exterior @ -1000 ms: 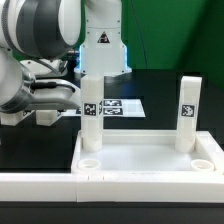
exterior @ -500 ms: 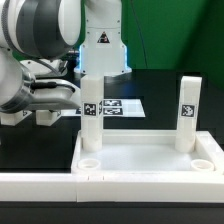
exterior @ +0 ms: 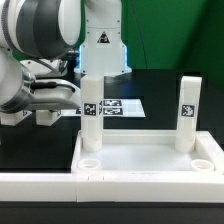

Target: Assemble desk

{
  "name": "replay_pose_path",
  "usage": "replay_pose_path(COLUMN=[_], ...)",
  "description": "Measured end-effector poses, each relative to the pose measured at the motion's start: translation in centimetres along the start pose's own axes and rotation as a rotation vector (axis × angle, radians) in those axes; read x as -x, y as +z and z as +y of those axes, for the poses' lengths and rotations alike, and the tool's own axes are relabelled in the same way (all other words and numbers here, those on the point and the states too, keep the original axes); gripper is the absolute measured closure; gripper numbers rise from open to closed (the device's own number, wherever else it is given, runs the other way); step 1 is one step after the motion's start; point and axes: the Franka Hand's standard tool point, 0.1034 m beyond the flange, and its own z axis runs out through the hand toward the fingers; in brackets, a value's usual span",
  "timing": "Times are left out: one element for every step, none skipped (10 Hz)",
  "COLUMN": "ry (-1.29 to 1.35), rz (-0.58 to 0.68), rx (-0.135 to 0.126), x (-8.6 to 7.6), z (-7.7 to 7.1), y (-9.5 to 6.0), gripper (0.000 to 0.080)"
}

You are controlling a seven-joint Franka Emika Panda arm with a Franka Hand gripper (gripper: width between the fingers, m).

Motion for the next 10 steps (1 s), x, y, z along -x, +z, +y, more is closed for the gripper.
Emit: replay_pose_path(ry=[0.000,0.000,-0.006,-0.025,-0.035,-0.041,-0.057,-0.071,-0.077,-0.071], rz=[0.000,0.000,0.000,0.007,0.008,-0.014,0.003,0.007,-0.062,-0.115], rx=[0.000,0.000,0.004,0.007,-0.001,-0.012,-0.012,-0.012,-0.011,-0.011], x=[0.0,0.0,0.1,0.6,1.6,2.7,3.3,4.5,5.8,5.5], z=[0.0,0.0,-0.1,-0.6,-1.1,-1.6,-2.0,-2.8,-3.5,-3.3], y=[0.0,0.0,-0.1,-1.1,-2.2,-3.2,-4.5,-5.7,-6.0,-5.4], gripper=[0.0512,0.0512,0.0511,0.0511,0.0511,0.0511,0.0511,0.0511,0.0511,0.0511])
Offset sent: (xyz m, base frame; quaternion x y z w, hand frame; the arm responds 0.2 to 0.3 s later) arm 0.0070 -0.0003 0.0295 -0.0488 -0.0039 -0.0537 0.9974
